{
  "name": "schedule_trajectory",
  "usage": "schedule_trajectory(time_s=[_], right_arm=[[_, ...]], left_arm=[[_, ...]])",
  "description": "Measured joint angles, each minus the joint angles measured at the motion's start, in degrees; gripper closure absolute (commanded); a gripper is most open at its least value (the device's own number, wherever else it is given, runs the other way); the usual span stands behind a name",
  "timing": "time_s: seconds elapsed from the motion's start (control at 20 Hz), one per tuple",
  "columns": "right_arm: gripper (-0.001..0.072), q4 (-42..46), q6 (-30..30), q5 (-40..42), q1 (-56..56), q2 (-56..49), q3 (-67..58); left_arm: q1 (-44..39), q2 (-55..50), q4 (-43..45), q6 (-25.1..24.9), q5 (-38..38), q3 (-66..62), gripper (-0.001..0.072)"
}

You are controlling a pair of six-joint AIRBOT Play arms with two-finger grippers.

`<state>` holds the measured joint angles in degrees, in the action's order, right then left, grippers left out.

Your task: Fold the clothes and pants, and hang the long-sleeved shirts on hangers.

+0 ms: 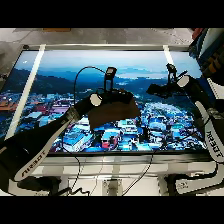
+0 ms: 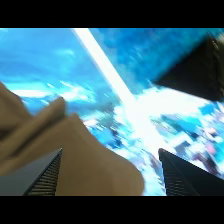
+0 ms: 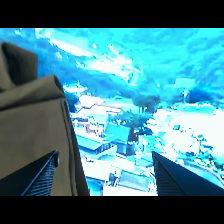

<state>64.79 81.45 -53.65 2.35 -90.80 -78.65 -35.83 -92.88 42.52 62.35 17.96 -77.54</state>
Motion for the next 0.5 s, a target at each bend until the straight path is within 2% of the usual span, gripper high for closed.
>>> schedule_trajectory(time_s=[0.2,0.5], right_arm=[[0.0063,-4.8,-4.4,-3.0,0.1,-2.3,0.0],[0.0059,-12.4,-7.0,-7.5,-0.2,-12.7,-2.6]], left_arm=[[3.5,0.9,0.9,-0.2,1.5,0.0,-0.0007],[8.9,2.6,1.4,-0.2,11.8,0.0,-0.0007]])
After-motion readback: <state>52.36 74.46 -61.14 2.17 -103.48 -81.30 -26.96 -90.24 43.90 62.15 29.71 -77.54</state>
